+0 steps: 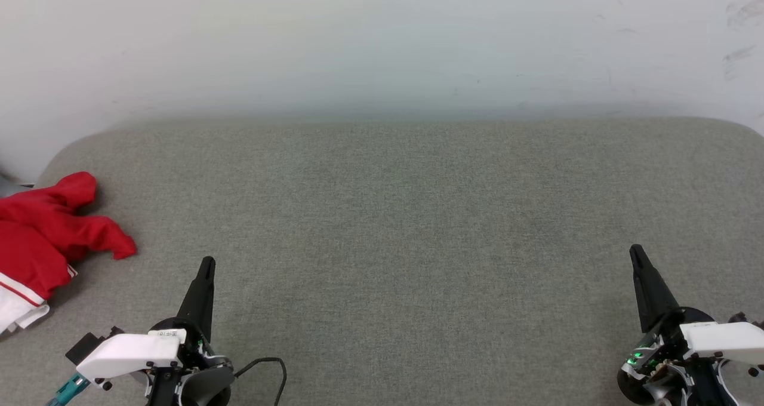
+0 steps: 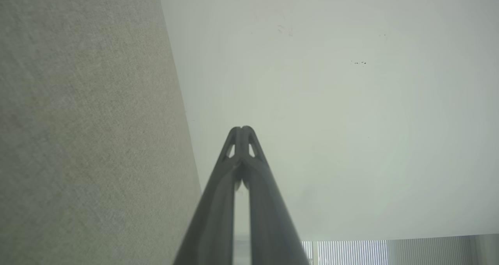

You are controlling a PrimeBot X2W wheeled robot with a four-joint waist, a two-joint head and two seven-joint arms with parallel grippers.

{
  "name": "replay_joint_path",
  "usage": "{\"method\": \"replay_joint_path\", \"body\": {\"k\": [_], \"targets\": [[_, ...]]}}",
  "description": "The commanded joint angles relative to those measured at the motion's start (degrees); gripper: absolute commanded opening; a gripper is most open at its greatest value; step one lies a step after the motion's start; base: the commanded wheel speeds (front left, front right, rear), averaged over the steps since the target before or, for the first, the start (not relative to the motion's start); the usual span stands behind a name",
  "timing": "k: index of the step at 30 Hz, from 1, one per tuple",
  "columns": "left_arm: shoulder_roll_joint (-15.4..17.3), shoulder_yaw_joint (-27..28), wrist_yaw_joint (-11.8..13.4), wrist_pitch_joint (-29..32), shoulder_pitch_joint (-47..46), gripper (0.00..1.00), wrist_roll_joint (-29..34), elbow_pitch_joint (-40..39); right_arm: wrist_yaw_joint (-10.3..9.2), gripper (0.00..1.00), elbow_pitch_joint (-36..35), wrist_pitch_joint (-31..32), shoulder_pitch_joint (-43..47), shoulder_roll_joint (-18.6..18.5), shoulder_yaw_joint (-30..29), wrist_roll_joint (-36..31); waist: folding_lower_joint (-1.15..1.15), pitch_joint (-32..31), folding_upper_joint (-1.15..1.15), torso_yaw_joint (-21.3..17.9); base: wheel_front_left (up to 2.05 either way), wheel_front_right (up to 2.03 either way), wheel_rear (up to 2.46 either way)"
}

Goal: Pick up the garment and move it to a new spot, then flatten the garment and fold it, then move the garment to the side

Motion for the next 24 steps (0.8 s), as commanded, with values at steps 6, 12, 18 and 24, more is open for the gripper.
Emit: {"method": "replay_joint_path", "body": {"k": [6, 12, 18, 24], "targets": [[-0.15, 0.12, -0.18, 0.12, -0.28, 0.00, -0.10, -0.04, -0.02, 0.00, 0.06, 0.10, -0.74, 0.20, 0.02, -0.27, 0.00, 0.00, 0.00, 0.00, 0.00, 0.00, 0.00], [-0.15, 0.11, -0.18, 0.12, -0.28, 0.00, -0.10, -0.04, -0.02, 0.00, 0.06, 0.09, -0.74, 0.20, 0.02, -0.27, 0.00, 0.00, 0.00, 0.00, 0.00, 0.00, 0.00], [-0.06, -1.73, 0.01, -1.52, 0.61, 1.00, 0.33, -0.33, 0.00, 1.00, -0.66, -1.27, 1.18, 0.05, 1.18, -0.46, 0.00, 0.04, 0.00, 0.01, 0.00, 0.00, 0.00], [-0.05, -3.33, 0.01, -3.28, 0.57, 1.00, 0.98, -2.31, 0.00, 1.00, -2.69, -2.87, 1.61, -0.06, 2.61, -1.12, 0.00, 0.07, 0.00, 0.06, 0.00, 0.00, 0.00]]}}
